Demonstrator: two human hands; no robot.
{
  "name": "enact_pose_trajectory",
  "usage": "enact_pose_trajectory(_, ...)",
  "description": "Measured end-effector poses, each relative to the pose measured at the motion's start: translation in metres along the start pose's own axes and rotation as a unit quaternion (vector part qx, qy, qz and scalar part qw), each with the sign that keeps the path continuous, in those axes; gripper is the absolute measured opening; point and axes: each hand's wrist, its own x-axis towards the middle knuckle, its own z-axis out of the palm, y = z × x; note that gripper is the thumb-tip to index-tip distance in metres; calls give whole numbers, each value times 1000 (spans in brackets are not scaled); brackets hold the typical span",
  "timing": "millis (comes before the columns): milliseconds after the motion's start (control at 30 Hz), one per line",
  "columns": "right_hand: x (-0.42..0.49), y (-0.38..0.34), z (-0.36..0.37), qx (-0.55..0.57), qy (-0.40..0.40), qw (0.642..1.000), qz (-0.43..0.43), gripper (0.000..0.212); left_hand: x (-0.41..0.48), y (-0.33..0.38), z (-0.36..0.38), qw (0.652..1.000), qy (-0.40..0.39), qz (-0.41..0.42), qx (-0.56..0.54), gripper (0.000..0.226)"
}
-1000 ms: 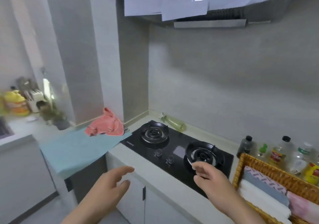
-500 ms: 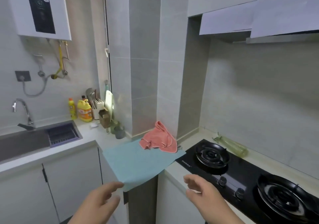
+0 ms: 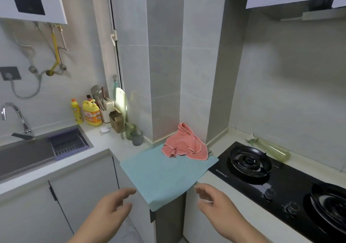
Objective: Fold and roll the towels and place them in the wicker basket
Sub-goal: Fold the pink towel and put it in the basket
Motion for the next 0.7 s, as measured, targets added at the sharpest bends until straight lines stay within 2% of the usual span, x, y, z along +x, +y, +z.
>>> enact_pose_trajectory(267, 127, 23, 10, 7, -22, 1000, -1, 33, 112, -7, 5, 1000, -12, -15, -8, 27)
enact_pose_trajectory(433, 215, 41, -2, 28, -17, 999, 19, 33, 200, 3, 20, 998, 6, -52, -40, 21)
enact_pose_trajectory(700, 322, 65, -36, 69, 23, 995, 62, 33, 320, 15, 41, 998, -46, -43, -2, 19)
